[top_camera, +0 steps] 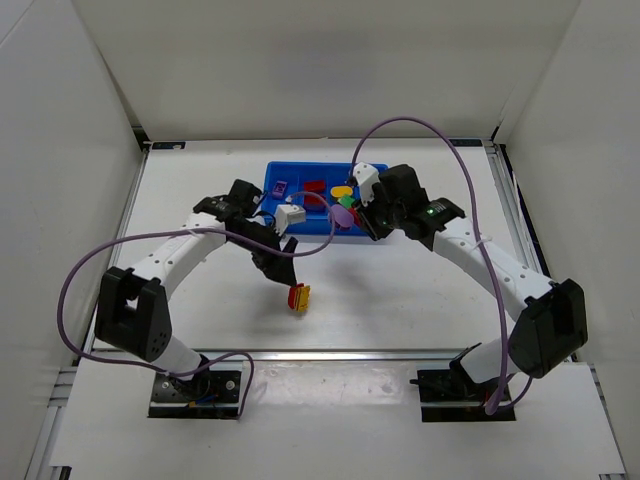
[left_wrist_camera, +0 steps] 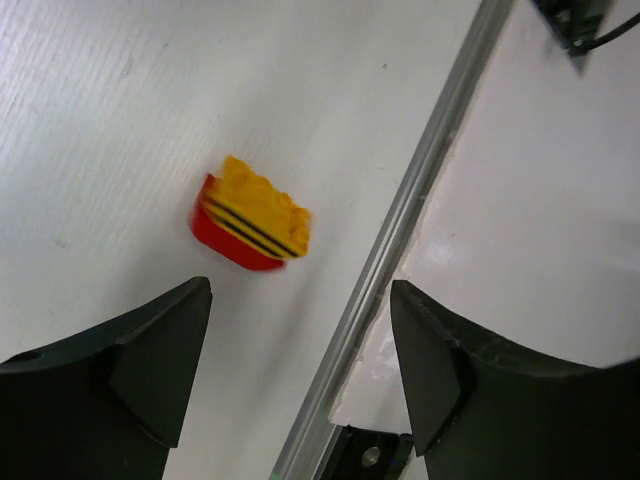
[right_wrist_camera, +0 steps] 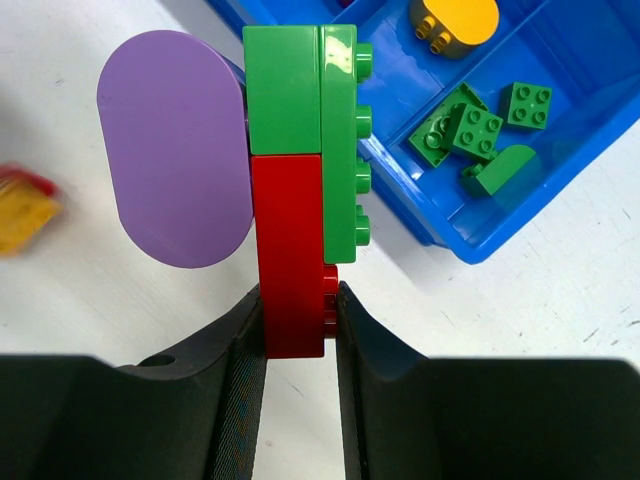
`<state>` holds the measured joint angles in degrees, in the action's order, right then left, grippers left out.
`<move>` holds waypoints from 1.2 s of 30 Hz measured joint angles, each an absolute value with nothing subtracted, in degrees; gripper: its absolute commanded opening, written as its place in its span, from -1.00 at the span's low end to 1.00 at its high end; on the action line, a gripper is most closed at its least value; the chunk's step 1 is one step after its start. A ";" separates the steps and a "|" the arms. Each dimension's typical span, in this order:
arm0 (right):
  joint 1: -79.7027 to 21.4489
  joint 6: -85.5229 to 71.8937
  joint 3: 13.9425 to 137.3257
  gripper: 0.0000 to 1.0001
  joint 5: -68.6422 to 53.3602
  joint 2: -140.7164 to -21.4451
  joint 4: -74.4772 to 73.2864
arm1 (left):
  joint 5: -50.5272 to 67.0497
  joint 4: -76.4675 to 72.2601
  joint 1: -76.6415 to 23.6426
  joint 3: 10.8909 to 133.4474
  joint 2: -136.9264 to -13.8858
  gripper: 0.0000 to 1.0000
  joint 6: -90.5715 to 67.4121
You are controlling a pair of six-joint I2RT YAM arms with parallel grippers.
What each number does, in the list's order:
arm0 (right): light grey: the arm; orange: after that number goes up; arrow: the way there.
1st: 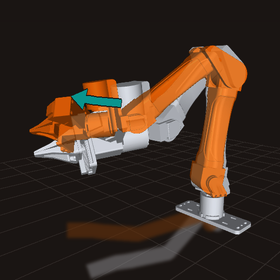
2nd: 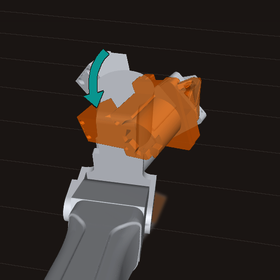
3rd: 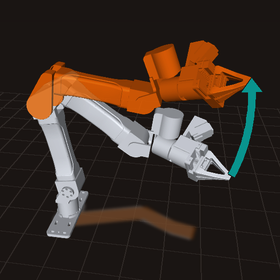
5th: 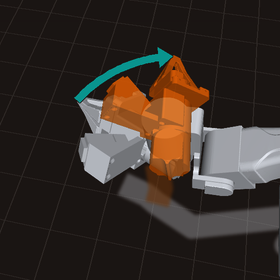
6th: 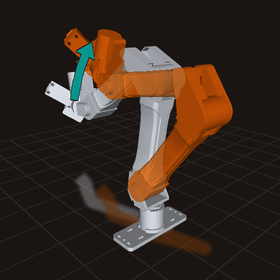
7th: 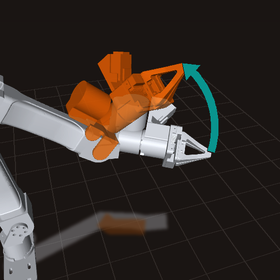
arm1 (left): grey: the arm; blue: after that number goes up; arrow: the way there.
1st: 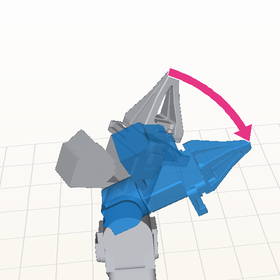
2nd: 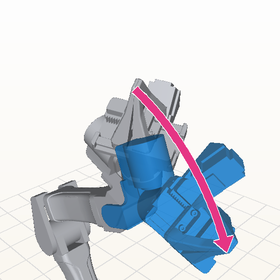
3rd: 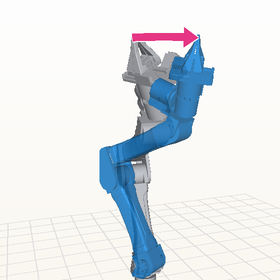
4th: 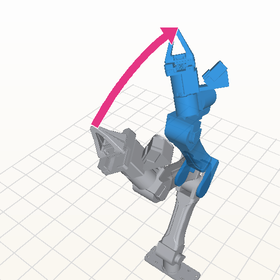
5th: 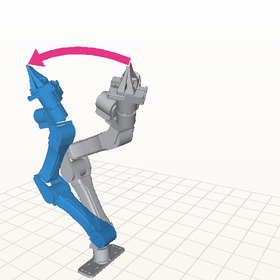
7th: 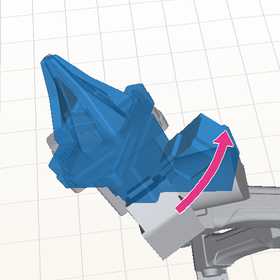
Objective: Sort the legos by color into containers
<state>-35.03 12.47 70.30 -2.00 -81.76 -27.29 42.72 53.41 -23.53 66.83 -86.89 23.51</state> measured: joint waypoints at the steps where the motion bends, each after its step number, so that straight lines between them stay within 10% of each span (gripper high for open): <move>1: -34.98 12.47 70.30 -1.00 -2.31 -81.73 -27.29 | 43.99 53.41 -22.83 66.92 -86.89 0.77 23.18; 17: -38.59 12.67 70.30 -1.00 -15.35 -80.68 -26.94 | 71.79 46.24 -12.43 80.38 -97.08 0.83 5.19; 36: -42.50 14.81 71.90 -1.00 -15.86 -82.41 -25.71 | 74.11 45.93 -14.46 81.06 -98.94 0.76 2.35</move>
